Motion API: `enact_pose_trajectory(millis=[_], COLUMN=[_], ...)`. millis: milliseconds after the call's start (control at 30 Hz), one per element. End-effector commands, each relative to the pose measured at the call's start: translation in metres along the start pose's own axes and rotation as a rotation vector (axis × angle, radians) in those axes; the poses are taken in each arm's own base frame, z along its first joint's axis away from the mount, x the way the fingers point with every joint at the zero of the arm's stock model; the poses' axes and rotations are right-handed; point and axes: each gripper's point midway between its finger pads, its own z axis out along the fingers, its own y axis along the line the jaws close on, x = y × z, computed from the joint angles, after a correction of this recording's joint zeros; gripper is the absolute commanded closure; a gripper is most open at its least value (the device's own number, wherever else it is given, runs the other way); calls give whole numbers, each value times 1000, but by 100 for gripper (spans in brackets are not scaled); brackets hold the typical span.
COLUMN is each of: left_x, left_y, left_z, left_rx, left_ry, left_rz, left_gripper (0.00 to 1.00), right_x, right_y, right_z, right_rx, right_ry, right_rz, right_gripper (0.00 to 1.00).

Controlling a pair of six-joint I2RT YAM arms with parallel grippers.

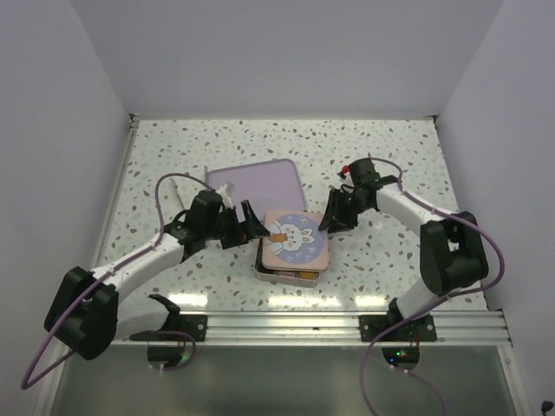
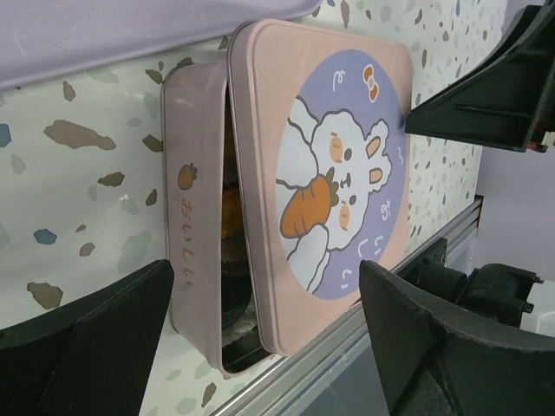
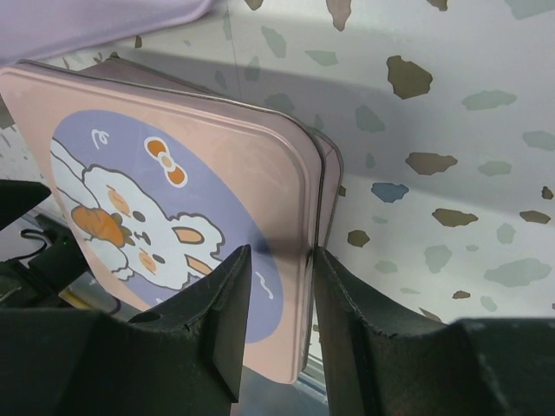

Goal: Pack the cookies

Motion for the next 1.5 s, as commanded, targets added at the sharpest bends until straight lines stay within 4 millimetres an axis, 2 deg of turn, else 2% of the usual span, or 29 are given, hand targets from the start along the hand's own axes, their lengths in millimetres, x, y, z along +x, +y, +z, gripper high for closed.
enact_pose_trajectory(millis=[0,300,433,700,867,1067,1467], left_x=[-9,1,-3,5,19,36,49], left_y=[0,12,6,10,21,30,34], left_z=[7,20,21,22,20,15,-1], left_rx=[9,0,32,43,25,19,34], left_ry=[-26,13,-8,9,37,62,48], left_rz=[30,12,22,18,12,7,-4], left_gripper=[6,7,7,11,15,21,25], right_x=[-4,16,27,54,69,78,100], right_y=[15,21,19,16,13,12,3], right_z=[-9,-18,-21,-19,-14,-12,-14], right_rx=[-70,-102,-99,-97,-79,-79,-77], right_ry=[-27,-20,-10,20,40,47,59], right_rz=[-13,-4,2,-3,-10,-1,20], right_gripper=[62,62,62,62,62,62,63])
